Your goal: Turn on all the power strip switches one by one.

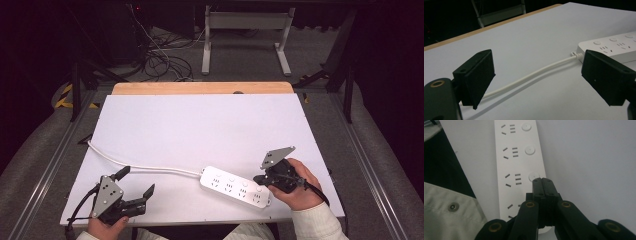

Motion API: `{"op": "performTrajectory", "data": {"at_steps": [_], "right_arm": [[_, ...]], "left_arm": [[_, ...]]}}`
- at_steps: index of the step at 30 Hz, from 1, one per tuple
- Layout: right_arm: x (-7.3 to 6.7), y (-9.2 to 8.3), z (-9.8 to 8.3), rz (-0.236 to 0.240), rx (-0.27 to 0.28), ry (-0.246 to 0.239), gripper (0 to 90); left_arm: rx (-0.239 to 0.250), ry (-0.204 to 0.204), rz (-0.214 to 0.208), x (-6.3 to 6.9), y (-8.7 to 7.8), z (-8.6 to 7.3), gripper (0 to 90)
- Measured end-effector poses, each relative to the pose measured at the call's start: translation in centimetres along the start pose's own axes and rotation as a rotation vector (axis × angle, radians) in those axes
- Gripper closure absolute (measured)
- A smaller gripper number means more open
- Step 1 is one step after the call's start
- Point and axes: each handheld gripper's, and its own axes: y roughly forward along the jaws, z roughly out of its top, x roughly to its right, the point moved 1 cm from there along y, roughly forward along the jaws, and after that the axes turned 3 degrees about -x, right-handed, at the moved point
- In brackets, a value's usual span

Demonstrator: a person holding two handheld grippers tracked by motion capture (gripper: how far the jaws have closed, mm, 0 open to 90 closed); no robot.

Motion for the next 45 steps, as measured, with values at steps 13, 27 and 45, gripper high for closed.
{"op": "performTrajectory", "data": {"at_steps": [13,27,45], "right_arm": [[0.1,1.6,-0.3,0.027,-0.101,0.009,90.0],[0.3,2.4,-0.5,0.033,-0.132,0.025,90.0],[0.3,2.5,-0.7,0.043,-0.134,0.045,90.0]], "left_arm": [[-0.001,0.003,0.002,0.0,0.0,0.0,11.7],[-0.002,-0.003,0.000,0.0,0.0,0.0,11.7],[-0.002,-0.002,-0.002,0.0,0.0,0.0,11.6]]}}
